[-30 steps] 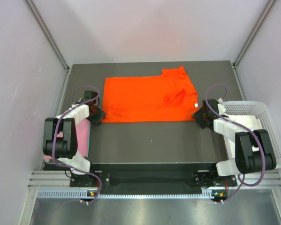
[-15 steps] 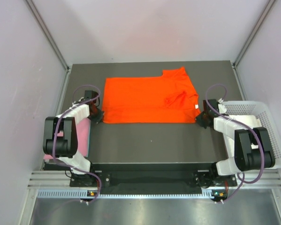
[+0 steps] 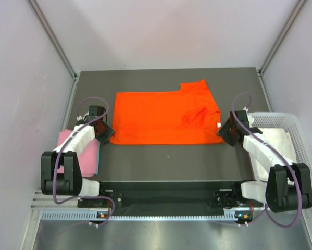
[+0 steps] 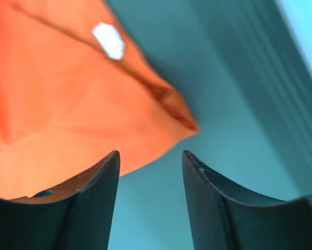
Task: Fold and stack the t-shirts
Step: Fold the tshirt
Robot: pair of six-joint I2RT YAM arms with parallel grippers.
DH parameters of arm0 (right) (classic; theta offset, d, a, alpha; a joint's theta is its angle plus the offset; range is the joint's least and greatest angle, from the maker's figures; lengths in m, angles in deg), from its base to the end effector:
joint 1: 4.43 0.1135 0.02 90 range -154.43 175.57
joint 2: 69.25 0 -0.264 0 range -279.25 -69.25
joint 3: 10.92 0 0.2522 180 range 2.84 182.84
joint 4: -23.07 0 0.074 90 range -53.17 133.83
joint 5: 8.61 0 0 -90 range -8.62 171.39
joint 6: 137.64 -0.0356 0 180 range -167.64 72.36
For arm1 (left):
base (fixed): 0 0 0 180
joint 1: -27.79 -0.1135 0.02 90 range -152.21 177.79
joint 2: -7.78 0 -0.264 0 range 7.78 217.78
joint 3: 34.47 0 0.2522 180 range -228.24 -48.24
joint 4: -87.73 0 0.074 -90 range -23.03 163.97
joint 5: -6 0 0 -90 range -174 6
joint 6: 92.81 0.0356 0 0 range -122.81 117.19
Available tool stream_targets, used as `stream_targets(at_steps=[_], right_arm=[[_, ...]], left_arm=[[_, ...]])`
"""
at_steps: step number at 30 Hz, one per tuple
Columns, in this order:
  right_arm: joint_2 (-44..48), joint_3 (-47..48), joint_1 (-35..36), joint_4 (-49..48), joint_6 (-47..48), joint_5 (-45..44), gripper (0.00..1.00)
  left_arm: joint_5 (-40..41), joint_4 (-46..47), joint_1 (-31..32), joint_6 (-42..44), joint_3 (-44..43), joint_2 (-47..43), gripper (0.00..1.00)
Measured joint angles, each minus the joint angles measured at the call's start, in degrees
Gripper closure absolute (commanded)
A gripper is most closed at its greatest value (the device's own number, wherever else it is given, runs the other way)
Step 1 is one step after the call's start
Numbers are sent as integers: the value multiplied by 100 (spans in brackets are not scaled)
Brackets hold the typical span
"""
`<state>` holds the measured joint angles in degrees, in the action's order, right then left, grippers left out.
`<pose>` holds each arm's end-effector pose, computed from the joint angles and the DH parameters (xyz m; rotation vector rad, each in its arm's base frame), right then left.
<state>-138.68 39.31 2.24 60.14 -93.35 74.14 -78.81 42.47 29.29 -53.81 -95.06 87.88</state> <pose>0.2251 0.0218 0.1868 0.8991 2.3893 0.1964 0.2590 -0.0036 0.1903 -1.1565 2.4433 -0.1577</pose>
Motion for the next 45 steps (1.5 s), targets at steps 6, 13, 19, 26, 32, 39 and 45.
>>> stream_targets(at_steps=[6,13,19,26,32,39,45], right_arm=[[-214,879,7,-146,822,321,39],[-2446,3086,7,-640,1786,846,46],[-4461,5517,-20,-828,2192,1255,48],[-6089,7646,-164,-859,2044,1499,52],[-6769,8293,-245,-754,1915,1547,58],[-7082,8295,-267,-638,1808,1738,56],[-7291,8303,-280,-796,1698,1969,56]], left_arm=[[-256,-345,13,350,-459,-151,58],[-863,33,13,1399,-1775,769,59],[-1602,334,-2,2050,-3989,2859,57],[-2247,411,-118,2341,-5340,4299,50],[-2332,402,-417,2347,-5595,4651,41],[-2181,339,-610,2210,-5761,4907,36],[-2186,354,-656,2050,-5864,5064,37]])
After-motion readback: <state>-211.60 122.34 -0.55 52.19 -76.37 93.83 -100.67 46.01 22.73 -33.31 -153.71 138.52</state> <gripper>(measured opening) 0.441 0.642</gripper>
